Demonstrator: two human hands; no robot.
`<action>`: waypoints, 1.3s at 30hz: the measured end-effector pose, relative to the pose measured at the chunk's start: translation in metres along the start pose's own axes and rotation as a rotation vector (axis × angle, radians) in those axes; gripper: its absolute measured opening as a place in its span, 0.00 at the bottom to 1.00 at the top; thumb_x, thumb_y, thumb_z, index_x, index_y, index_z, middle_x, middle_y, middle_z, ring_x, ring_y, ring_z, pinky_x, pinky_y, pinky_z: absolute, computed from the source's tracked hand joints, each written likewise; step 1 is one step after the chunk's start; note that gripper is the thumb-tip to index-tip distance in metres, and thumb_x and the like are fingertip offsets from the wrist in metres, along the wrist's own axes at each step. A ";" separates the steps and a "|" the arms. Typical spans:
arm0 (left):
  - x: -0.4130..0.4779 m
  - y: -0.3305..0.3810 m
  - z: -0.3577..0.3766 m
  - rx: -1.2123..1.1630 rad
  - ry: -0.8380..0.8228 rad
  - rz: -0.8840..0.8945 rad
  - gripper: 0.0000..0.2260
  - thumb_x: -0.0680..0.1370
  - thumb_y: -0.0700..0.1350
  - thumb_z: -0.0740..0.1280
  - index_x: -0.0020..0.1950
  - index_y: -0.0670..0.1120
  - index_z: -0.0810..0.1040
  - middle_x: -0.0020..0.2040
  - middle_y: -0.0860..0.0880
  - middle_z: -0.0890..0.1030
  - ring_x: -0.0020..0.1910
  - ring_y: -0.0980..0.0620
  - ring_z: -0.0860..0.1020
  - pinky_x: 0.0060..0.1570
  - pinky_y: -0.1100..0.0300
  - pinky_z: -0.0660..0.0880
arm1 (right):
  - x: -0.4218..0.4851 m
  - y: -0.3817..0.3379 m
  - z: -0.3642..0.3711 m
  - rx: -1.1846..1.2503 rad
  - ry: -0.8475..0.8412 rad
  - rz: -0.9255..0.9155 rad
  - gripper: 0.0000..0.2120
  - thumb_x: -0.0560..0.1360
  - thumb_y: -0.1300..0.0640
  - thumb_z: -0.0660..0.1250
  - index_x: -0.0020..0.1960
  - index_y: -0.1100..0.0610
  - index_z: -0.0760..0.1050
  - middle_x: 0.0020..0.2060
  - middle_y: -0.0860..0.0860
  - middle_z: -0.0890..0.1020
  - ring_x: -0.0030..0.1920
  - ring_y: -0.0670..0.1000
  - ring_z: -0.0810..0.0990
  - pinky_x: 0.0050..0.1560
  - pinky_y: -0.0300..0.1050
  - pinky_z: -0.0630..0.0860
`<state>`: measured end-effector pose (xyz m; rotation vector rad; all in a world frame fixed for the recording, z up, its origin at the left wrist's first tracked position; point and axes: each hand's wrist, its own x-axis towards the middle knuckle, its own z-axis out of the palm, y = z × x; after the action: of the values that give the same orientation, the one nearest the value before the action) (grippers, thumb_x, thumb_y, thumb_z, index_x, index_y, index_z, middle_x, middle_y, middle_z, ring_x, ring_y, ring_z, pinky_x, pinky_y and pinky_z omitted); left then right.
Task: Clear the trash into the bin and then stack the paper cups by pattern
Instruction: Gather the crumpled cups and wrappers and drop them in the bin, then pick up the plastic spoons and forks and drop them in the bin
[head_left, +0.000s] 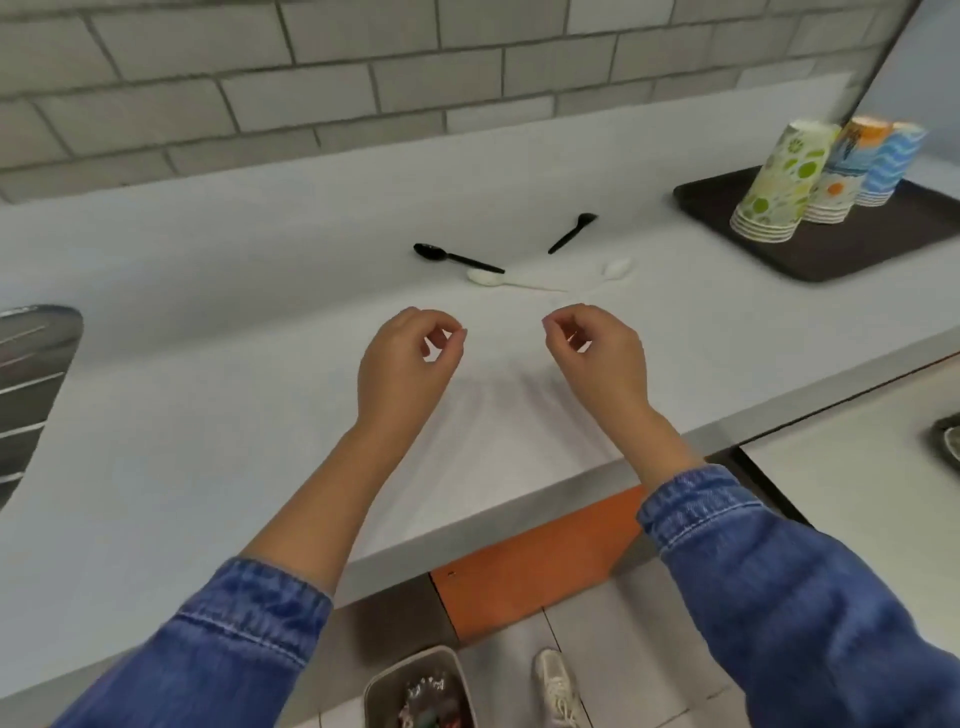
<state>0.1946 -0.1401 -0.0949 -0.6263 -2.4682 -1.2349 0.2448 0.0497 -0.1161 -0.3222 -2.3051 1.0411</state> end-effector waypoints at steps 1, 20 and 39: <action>0.019 0.002 0.011 0.020 -0.021 -0.001 0.02 0.75 0.46 0.68 0.44 0.50 0.80 0.40 0.55 0.77 0.40 0.56 0.73 0.39 0.66 0.69 | 0.022 0.009 -0.003 -0.056 -0.024 0.008 0.06 0.76 0.54 0.65 0.46 0.53 0.80 0.43 0.47 0.82 0.39 0.48 0.78 0.43 0.45 0.75; 0.157 -0.022 0.162 0.676 -0.483 0.397 0.08 0.65 0.35 0.76 0.40 0.45 0.84 0.36 0.48 0.80 0.37 0.47 0.77 0.34 0.59 0.66 | 0.170 0.118 -0.011 -0.421 -0.505 -0.209 0.04 0.73 0.56 0.71 0.47 0.54 0.81 0.45 0.48 0.81 0.42 0.51 0.80 0.43 0.43 0.72; 0.116 -0.025 0.140 0.290 -0.109 -0.120 0.04 0.74 0.36 0.69 0.47 0.42 0.79 0.45 0.50 0.74 0.32 0.52 0.73 0.32 0.62 0.68 | 0.196 0.117 -0.014 -0.176 -0.345 -0.001 0.08 0.76 0.64 0.66 0.48 0.53 0.80 0.44 0.46 0.76 0.41 0.47 0.77 0.46 0.33 0.73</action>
<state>0.0711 -0.0121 -0.1400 -0.4842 -2.7405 -0.8749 0.0937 0.2219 -0.1159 -0.2234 -2.7142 0.9543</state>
